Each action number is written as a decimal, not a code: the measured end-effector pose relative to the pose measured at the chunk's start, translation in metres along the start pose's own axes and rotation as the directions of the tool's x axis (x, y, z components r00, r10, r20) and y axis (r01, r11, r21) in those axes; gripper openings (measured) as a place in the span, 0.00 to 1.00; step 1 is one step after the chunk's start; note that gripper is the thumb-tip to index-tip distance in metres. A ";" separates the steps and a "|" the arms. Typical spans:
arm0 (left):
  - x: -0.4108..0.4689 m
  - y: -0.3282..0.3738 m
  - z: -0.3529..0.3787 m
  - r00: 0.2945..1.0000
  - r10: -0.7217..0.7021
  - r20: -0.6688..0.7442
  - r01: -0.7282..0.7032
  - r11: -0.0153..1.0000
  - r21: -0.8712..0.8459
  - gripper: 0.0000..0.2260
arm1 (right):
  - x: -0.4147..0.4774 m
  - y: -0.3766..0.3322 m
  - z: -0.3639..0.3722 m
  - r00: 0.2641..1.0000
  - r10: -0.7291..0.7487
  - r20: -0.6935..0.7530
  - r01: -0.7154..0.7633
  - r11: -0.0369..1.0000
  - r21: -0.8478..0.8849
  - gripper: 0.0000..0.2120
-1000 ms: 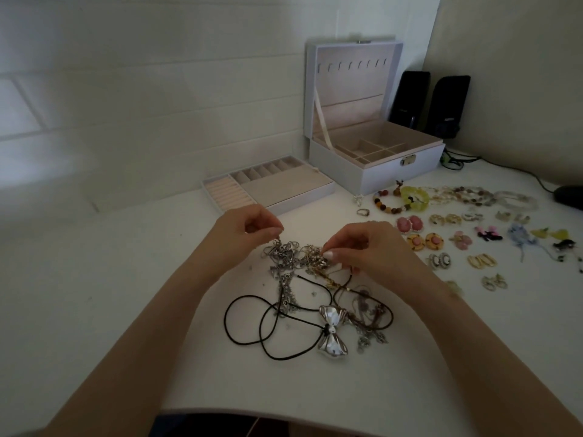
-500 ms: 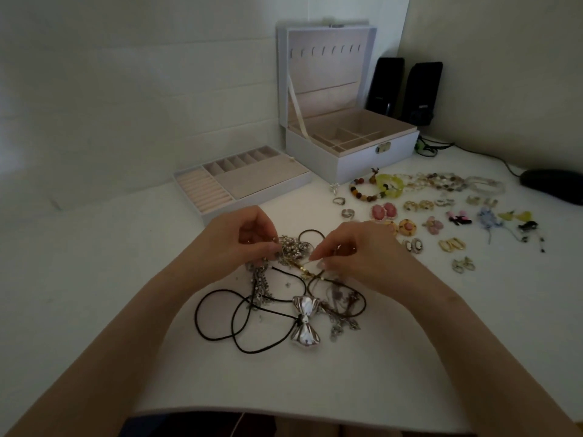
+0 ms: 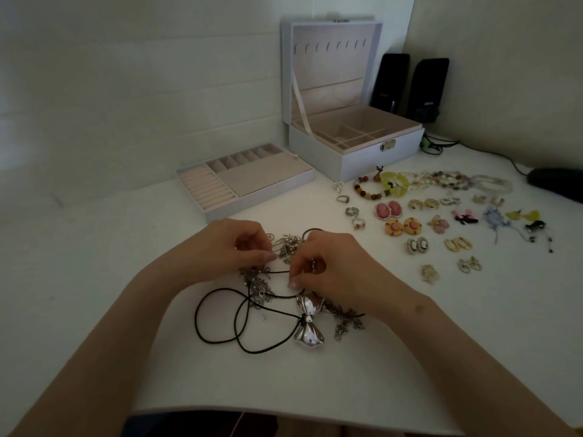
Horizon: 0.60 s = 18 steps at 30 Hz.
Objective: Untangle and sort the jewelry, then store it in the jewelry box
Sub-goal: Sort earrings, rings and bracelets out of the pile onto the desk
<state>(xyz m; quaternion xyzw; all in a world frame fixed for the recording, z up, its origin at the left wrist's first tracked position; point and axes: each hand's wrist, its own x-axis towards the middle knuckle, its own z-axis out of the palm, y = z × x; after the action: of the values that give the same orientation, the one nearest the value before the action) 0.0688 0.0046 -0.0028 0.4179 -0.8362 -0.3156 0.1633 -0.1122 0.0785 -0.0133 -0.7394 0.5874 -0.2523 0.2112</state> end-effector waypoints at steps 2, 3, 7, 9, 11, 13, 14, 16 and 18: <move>-0.002 0.000 -0.003 1.000 -0.018 -0.004 0.018 1.000 -0.014 0.02 | -0.001 0.001 -0.002 1.000 0.015 0.009 -0.015 1.000 0.003 0.03; -0.002 0.000 -0.004 1.000 -0.025 -0.013 0.025 1.000 -0.015 0.03 | -0.001 0.001 -0.003 1.000 0.022 0.022 -0.023 1.000 0.008 0.02; -0.002 -0.005 -0.007 0.995 -0.040 -0.089 0.045 0.997 0.058 0.04 | -0.001 0.005 -0.015 0.996 0.061 -0.059 -0.052 0.989 0.135 0.02; -0.002 -0.006 -0.006 0.991 -0.048 -0.124 0.056 0.997 0.057 0.04 | 0.004 0.008 -0.021 0.977 0.111 -0.180 -0.079 0.981 0.177 0.01; -0.001 -0.005 -0.005 0.987 -0.054 -0.151 0.063 0.996 0.060 0.04 | 0.013 0.010 -0.023 0.966 0.153 -0.207 -0.128 0.983 0.129 0.03; -0.001 -0.005 -0.005 0.982 -0.047 -0.185 0.061 0.996 0.068 0.04 | 0.023 0.010 -0.020 0.974 0.175 -0.146 -0.171 0.984 0.042 0.08; 0.000 -0.005 -0.006 0.978 -0.048 -0.205 0.059 0.997 0.052 0.04 | 0.027 0.009 -0.016 0.978 0.178 -0.109 -0.179 0.984 -0.001 0.10; 0.000 -0.005 -0.007 0.967 -0.056 -0.247 0.054 0.998 -0.017 0.04 | 0.034 0.008 -0.011 0.982 0.175 -0.068 -0.180 0.981 -0.077 0.10; 0.001 -0.006 -0.008 0.952 -0.069 -0.300 0.050 0.996 -0.070 0.03 | 0.039 0.009 -0.010 0.982 0.166 -0.092 -0.174 0.981 -0.082 0.05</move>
<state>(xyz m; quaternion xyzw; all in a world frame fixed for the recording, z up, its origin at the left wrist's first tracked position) 0.0763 -0.0017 -0.0008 0.4809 -0.7784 -0.2783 0.2922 -0.1184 0.0387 -0.0061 -0.6840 0.6676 -0.2375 0.1735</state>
